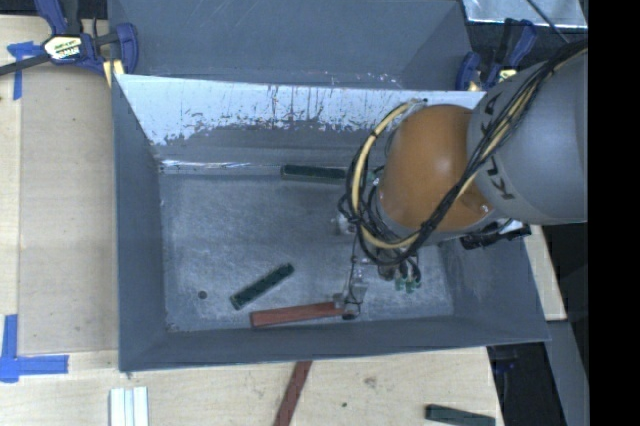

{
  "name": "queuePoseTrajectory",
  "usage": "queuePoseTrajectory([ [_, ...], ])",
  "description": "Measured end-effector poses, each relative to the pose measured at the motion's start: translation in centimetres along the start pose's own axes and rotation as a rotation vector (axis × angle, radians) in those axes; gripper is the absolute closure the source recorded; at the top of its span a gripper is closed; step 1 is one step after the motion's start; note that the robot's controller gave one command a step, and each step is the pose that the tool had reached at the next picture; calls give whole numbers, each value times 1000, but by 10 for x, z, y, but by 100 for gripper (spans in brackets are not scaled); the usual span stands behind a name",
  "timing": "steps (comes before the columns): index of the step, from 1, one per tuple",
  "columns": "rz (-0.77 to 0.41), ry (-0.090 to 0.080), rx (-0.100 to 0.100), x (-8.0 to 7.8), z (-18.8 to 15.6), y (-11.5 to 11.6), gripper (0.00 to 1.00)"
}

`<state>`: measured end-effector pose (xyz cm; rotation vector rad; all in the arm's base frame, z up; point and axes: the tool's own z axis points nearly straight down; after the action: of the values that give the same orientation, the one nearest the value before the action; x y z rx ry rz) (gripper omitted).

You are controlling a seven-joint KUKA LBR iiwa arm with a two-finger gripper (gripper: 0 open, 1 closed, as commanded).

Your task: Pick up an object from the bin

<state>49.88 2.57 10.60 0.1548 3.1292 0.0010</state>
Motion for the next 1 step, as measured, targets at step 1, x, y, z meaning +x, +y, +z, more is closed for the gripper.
queuePoseTrajectory([
  [1, -10, 11, 2, 3, 6, 44, 0],
])
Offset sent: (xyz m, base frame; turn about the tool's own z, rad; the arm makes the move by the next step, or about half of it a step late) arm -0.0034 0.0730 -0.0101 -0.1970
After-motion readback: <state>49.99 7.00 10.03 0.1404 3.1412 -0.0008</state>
